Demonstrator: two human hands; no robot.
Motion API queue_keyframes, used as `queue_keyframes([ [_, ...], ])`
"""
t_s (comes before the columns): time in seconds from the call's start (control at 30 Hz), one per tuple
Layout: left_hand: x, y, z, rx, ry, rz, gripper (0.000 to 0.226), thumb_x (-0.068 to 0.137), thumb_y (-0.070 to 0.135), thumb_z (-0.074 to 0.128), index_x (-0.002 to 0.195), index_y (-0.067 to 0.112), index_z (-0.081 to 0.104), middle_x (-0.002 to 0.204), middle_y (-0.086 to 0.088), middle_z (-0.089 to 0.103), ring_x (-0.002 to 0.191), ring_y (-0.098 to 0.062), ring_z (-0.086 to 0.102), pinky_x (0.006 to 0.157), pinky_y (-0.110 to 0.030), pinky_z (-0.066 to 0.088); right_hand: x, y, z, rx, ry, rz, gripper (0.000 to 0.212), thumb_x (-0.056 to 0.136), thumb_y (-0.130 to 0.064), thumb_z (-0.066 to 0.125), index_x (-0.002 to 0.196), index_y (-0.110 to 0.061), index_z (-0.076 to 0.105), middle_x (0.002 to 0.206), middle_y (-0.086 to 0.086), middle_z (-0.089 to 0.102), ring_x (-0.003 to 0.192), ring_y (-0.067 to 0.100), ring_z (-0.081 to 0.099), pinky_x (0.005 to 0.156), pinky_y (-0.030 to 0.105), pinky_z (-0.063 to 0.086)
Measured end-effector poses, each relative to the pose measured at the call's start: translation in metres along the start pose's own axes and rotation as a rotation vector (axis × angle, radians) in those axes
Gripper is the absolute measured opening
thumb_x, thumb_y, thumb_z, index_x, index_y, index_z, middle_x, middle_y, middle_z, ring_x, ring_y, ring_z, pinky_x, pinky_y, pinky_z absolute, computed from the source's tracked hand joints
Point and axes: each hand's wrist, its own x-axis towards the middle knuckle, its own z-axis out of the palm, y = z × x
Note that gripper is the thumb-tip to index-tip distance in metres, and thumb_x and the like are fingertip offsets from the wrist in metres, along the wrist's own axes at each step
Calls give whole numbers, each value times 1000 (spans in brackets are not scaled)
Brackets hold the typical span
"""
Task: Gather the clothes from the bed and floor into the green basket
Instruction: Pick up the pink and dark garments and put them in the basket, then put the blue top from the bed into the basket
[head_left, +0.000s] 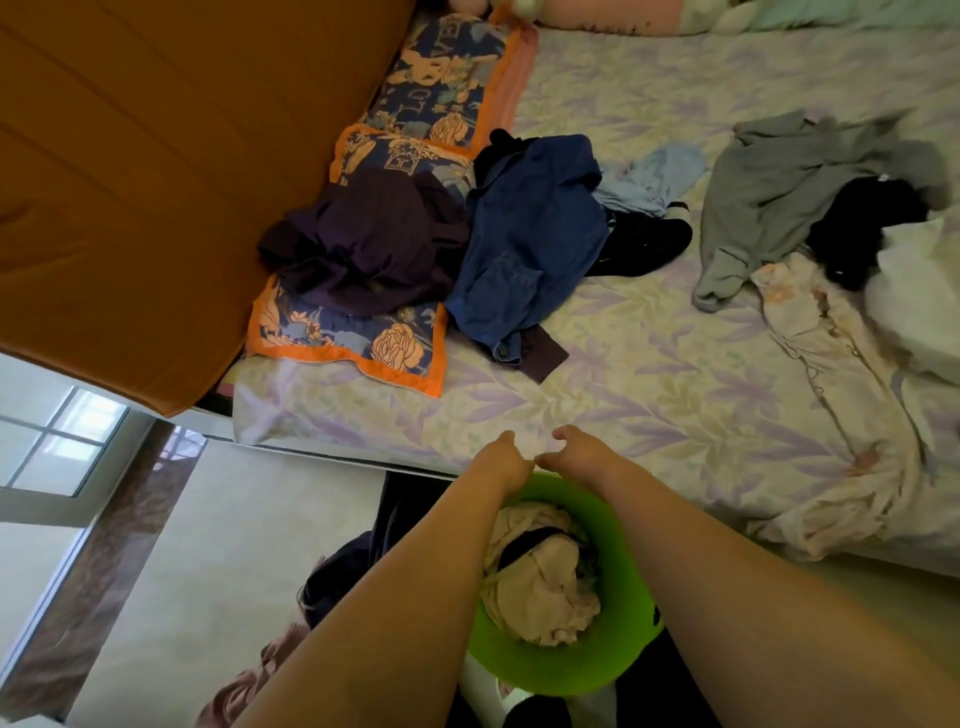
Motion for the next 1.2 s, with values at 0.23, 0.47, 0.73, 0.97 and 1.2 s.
queue_keyframes([
  [0.23,72,39,-32,4,35,-17,66,101,29,45,154,8,13,159,-15,22,144,-32,28,115,-37,28,76,-26,-52,37,-23,-18,69,90,-32,62,148,-14,30,143,13,47,126,30,49,97,36,44],
  [0.47,184,87,-66,-8,77,-69,58,99,24,48,149,8,26,149,-19,37,131,-36,43,105,-42,39,179,-45,-114,42,-73,-62,59,88,-24,63,141,-6,43,137,13,51,125,31,51,102,35,43],
  [0.73,309,148,-100,-24,162,-27,51,100,23,48,145,7,33,141,-16,48,126,-33,48,105,-36,38,306,-56,-206,106,55,-43,46,93,-19,59,135,-8,46,132,13,55,121,28,52,98,28,40],
  [0.97,371,166,-109,-14,168,5,44,101,19,44,143,7,35,133,-17,54,116,-33,54,89,-32,42,409,-57,-226,263,60,11,14,88,-11,54,76,-17,54,99,10,57,107,33,59,98,42,46],
  [1.2,396,148,-87,-226,131,-67,56,97,25,53,148,19,30,136,-13,53,117,-32,55,101,-38,45,439,-72,-243,750,103,55,37,95,-11,55,129,4,54,134,17,55,112,25,54,96,36,43],
])
